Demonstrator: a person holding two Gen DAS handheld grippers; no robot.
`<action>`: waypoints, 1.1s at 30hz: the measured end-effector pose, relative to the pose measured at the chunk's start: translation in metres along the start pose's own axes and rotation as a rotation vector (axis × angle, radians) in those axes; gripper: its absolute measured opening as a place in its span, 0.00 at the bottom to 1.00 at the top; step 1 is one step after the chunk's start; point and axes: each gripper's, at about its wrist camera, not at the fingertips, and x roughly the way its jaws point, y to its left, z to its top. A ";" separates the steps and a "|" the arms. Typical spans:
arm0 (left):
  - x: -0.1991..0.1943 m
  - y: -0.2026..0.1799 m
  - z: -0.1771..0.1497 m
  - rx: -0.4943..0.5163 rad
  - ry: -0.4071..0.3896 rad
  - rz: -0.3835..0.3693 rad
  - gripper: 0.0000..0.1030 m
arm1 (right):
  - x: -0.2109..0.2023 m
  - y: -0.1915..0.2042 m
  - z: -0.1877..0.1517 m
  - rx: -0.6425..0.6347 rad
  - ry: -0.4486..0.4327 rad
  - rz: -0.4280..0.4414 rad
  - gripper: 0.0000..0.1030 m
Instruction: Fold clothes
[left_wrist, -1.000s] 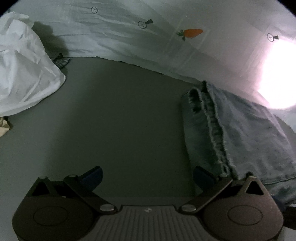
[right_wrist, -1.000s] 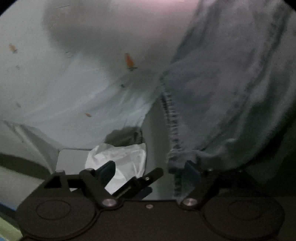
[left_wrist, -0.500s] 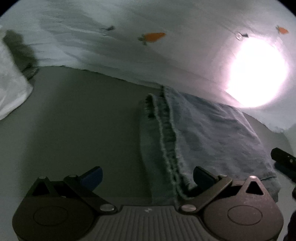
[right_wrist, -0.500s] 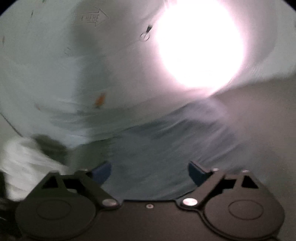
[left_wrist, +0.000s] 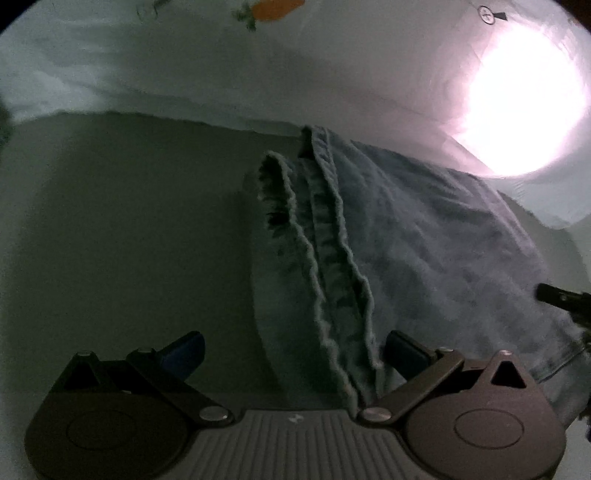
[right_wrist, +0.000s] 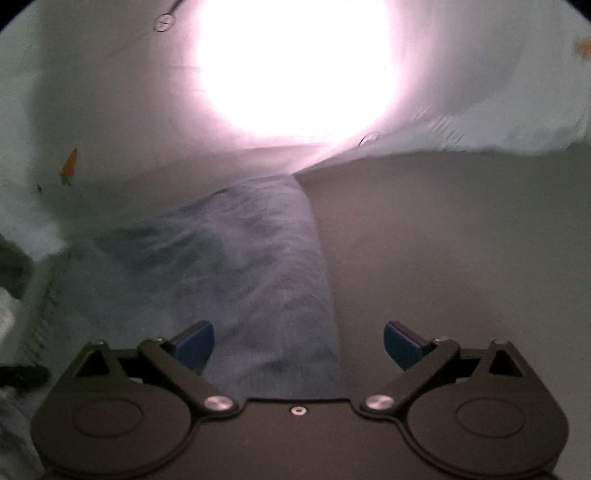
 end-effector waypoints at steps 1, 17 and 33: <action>0.005 0.003 0.002 -0.013 0.011 -0.027 1.00 | 0.007 -0.002 0.003 0.014 0.029 0.042 0.92; 0.012 0.011 -0.006 -0.190 0.017 -0.338 0.55 | 0.018 -0.052 -0.013 0.566 0.145 0.457 0.37; -0.084 -0.038 -0.057 -0.054 -0.048 -0.548 0.31 | -0.166 -0.025 -0.167 1.036 -0.183 0.589 0.32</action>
